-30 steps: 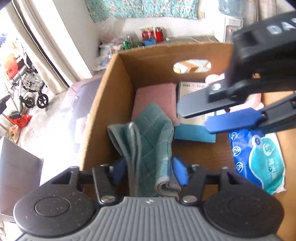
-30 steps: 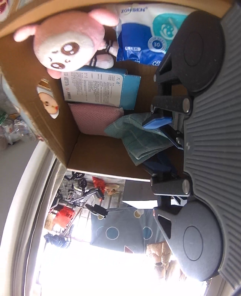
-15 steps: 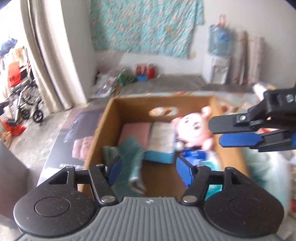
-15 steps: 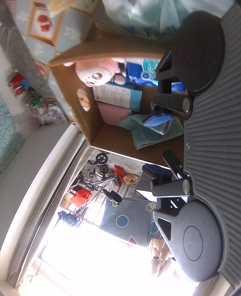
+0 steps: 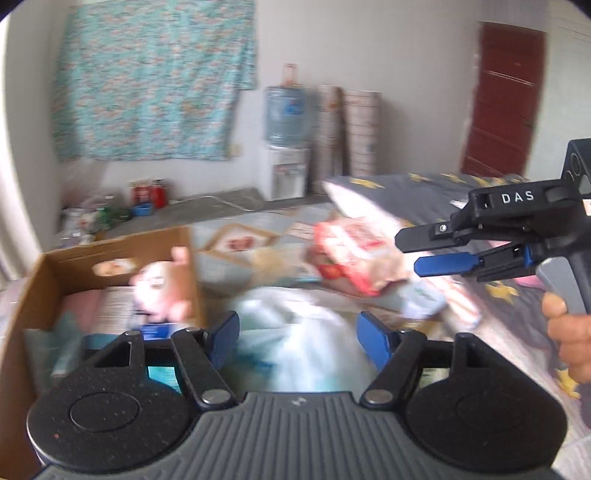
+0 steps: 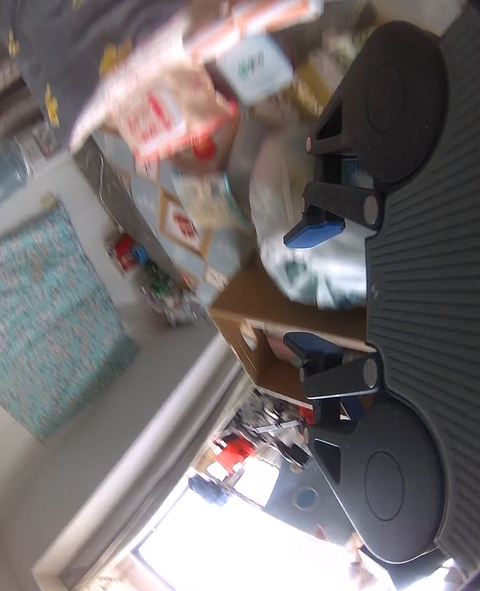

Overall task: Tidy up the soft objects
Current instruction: 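Move both grippers back to the pile on the bed, then close both grippers on the clear bag of yellow sticks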

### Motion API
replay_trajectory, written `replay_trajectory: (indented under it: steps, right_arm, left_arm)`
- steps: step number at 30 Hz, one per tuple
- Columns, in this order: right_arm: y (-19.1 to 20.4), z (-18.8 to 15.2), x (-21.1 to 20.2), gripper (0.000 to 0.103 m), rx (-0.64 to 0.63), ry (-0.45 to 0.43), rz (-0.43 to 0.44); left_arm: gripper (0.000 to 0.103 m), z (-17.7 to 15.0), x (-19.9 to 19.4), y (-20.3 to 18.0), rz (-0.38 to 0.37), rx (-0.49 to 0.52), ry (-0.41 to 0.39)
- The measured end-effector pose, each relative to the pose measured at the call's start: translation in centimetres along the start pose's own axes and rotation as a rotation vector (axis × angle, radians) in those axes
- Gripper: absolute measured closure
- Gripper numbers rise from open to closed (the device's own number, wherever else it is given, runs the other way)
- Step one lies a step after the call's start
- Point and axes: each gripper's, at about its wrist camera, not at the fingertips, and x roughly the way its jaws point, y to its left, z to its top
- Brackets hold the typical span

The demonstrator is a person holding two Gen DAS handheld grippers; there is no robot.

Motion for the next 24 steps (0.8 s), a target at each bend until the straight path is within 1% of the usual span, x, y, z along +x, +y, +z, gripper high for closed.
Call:
replay_trajectory:
  steps: [4,6,9,11,13,16,19,21,24]
  right_arm:
    - [-5.2,-0.1,-2.3,0.053,0.068,-0.033,-0.089]
    - [-7.1,-0.2,-2.8,0.053,0.091,-0.034,-0.113]
    - [-8.0,0.9,-2.3,0.052,0.098,-0.017,-0.107]
    - [-7.2,2.2,-0.9,0.052,0.080,0.006,-0.081]
    - [-6.0,3.8,1.2,0.051,0.059,0.038,-0.046]
    - [-4.8,6.6,5.7,0.050,0.040,0.092,-0.028]
    - [-4.5,9.1,11.9,0.049,0.030,0.160,-0.043]
    - [-4.7,10.4,16.1,0.049,0.036,0.212,-0.055]
    - [-5.4,11.8,22.4,0.049,0.026,0.272,-0.112]
  left_arm:
    - [0.031,-0.6,2.6,-3.5,-0.047,0.034,0.003]
    - [0.031,-0.7,3.7,-4.7,-0.066,0.048,0.003]
    - [0.032,0.1,5.1,-5.6,-0.054,0.064,0.015]
    - [0.032,1.4,5.8,-5.1,-0.024,0.062,0.021]
    - [0.031,3.0,7.0,-4.0,-0.001,0.063,0.043]
    - [0.027,5.4,10.3,-1.5,0.006,0.063,0.145]
    - [0.026,6.9,14.7,1.6,0.002,0.017,0.259]
    - [0.026,7.2,17.9,3.2,0.000,-0.001,0.325]
    - [0.027,7.4,22.3,4.7,0.012,-0.011,0.401]
